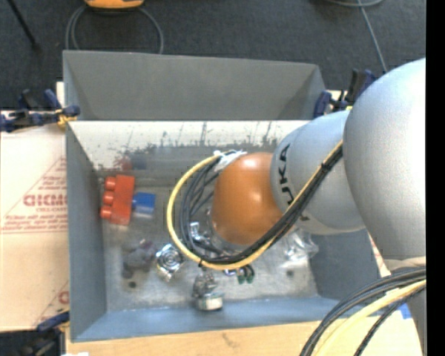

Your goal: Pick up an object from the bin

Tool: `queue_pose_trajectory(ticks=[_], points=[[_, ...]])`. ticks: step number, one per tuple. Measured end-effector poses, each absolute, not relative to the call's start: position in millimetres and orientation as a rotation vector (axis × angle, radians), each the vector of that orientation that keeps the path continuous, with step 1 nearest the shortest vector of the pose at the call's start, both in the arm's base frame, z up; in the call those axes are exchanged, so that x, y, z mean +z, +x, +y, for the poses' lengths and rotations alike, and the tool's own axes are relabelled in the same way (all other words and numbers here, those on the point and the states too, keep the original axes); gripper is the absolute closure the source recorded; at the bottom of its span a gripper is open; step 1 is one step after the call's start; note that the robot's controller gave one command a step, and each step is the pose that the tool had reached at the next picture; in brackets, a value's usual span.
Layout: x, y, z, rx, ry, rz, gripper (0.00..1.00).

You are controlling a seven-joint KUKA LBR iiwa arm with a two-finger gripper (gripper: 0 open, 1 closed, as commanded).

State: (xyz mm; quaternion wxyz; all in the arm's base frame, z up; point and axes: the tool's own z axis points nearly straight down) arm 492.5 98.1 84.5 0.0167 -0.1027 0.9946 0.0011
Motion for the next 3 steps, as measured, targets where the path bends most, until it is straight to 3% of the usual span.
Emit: queue_pose_trajectory(ticks=[1,2,3], points=[[75,512.6,157,-0.001,-0.662,3.064,0.0],[76,512.3,157,0.001,-0.657,3.067,1.0],[75,546.3,107,0.011,-0.736,3.045,1.0]])
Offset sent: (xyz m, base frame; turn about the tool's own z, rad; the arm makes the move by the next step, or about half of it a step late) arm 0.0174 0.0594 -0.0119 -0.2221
